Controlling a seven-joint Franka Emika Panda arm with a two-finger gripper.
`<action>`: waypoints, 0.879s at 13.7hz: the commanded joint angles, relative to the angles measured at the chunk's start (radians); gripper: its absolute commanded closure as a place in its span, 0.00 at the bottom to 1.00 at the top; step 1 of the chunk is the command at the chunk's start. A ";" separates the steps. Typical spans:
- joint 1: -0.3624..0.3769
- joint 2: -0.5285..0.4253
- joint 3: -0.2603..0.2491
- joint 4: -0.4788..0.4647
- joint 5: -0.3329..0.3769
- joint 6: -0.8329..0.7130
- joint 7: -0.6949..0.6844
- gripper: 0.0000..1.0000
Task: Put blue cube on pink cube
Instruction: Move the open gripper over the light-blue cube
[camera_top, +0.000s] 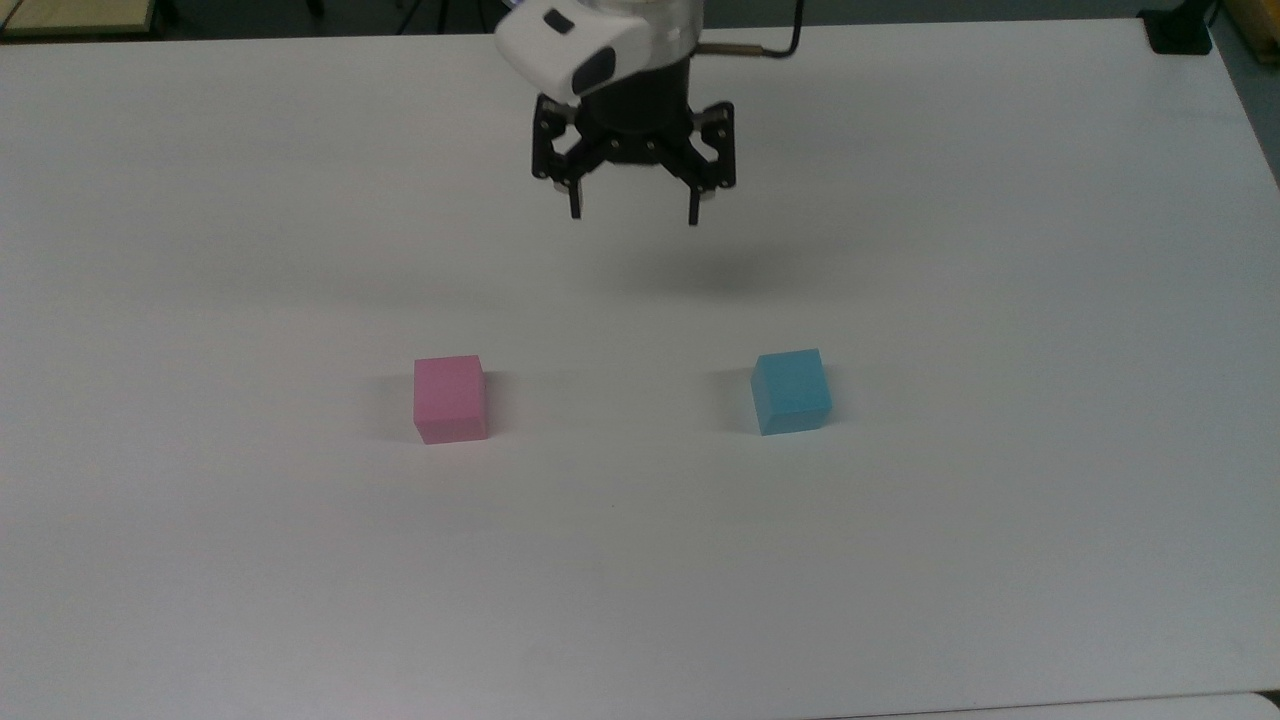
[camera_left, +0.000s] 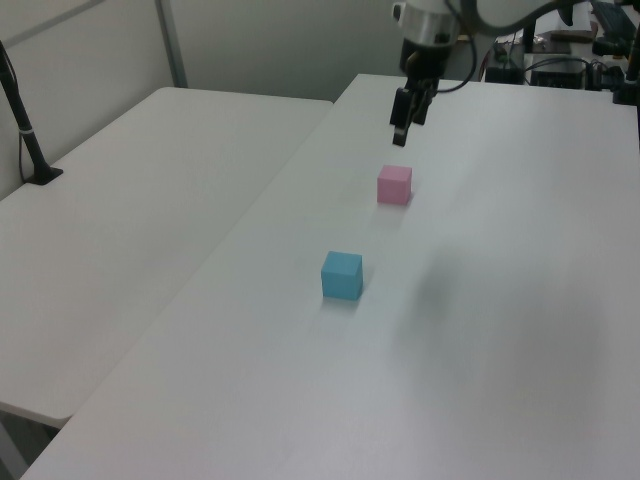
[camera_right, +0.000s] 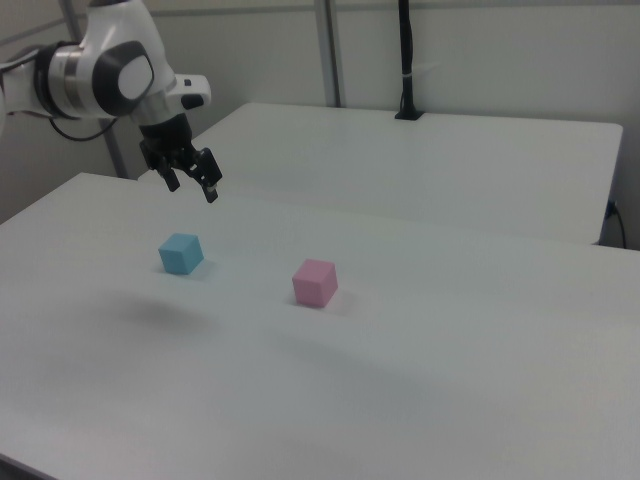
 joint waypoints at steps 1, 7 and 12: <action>0.065 0.071 -0.008 0.005 -0.006 0.106 0.091 0.00; 0.124 0.153 -0.006 0.039 -0.029 0.115 0.141 0.00; 0.181 0.265 -0.006 0.128 -0.140 0.115 0.281 0.00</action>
